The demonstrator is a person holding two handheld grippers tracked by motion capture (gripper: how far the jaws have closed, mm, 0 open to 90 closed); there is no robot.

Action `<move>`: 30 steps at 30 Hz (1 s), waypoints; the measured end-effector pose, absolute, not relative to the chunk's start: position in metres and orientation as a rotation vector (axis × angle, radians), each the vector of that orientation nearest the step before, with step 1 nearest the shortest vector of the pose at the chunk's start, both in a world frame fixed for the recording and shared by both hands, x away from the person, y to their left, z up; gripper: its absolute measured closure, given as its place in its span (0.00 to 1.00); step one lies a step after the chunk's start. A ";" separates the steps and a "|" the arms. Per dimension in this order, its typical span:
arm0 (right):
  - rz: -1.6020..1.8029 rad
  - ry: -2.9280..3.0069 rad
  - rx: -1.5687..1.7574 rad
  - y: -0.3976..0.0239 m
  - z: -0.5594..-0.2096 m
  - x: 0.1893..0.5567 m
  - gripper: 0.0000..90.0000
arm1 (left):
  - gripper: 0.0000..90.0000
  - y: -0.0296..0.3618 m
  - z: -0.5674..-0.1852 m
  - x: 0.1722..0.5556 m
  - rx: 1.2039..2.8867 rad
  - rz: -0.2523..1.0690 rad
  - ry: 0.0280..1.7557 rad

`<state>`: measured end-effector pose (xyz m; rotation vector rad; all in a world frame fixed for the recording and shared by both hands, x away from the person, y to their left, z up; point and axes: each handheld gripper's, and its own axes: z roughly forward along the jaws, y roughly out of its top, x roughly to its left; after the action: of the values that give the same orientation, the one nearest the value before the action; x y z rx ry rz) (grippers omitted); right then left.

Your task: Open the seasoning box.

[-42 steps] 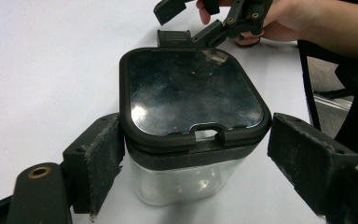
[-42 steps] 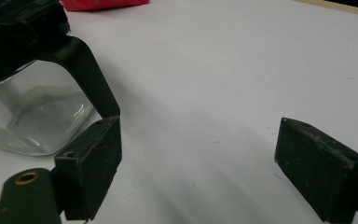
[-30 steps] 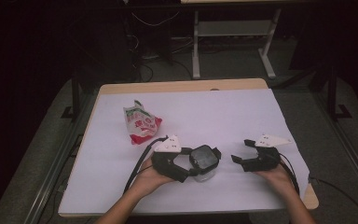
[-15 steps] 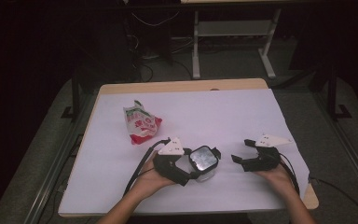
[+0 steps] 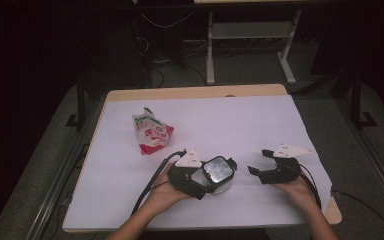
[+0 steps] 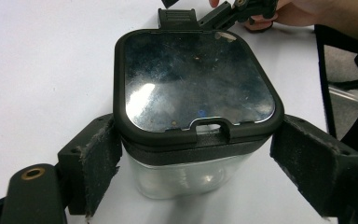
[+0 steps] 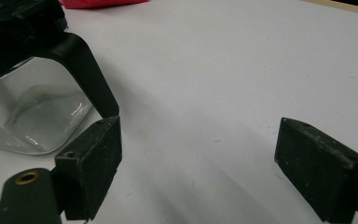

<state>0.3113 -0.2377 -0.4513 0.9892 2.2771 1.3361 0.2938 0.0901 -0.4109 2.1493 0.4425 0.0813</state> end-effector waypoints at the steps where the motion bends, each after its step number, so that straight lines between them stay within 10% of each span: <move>1: 1.336 2.277 0.989 -0.238 -0.451 0.311 0.16 | 0.18 0.090 -0.411 0.294 2.149 0.081 0.442; 30: 1.336 2.284 0.985 -0.237 -0.452 0.312 0.16 | 0.19 0.090 -0.397 0.290 2.107 0.116 0.458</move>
<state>0.3123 -0.2372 -0.4523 0.9851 2.2843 1.3360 0.2898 0.0896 -0.3968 2.1075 0.4577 0.1156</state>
